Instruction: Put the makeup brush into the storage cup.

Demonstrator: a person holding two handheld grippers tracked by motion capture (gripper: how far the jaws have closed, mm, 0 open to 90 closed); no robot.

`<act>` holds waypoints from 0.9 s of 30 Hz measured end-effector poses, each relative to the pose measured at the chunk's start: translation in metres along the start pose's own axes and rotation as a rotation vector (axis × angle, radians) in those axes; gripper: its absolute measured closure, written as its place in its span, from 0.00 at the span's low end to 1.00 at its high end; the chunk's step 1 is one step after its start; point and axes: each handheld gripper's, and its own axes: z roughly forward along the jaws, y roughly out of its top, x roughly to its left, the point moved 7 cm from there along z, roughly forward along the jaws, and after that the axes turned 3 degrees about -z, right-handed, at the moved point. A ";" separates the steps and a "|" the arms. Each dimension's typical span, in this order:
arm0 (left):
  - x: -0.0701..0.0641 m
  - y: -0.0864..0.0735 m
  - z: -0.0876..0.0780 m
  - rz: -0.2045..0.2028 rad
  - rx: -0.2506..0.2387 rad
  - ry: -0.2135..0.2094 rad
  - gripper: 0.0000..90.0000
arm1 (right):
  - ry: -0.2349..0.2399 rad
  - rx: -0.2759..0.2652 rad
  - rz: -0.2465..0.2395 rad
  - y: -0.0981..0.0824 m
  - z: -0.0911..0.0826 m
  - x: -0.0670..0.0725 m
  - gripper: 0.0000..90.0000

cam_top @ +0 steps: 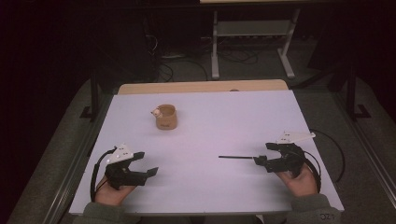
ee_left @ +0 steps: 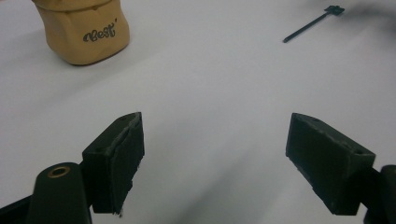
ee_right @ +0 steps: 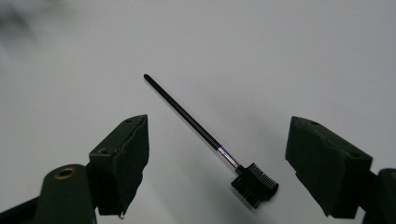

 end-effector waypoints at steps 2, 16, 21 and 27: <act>-0.002 0.000 0.000 -0.002 -0.003 0.002 0.21 | 0.004 0.014 -0.014 0.001 0.001 0.000 0.23; -0.001 0.001 0.001 0.015 -0.002 0.003 0.21 | 0.022 0.134 -0.092 0.026 -0.002 -0.006 0.20; -0.001 0.001 0.000 0.017 -0.006 0.006 0.21 | 0.031 0.154 -0.110 0.036 -0.001 -0.008 0.20; -0.001 0.002 0.000 0.018 -0.007 0.007 0.22 | 0.035 0.202 -0.152 0.047 0.003 -0.008 0.20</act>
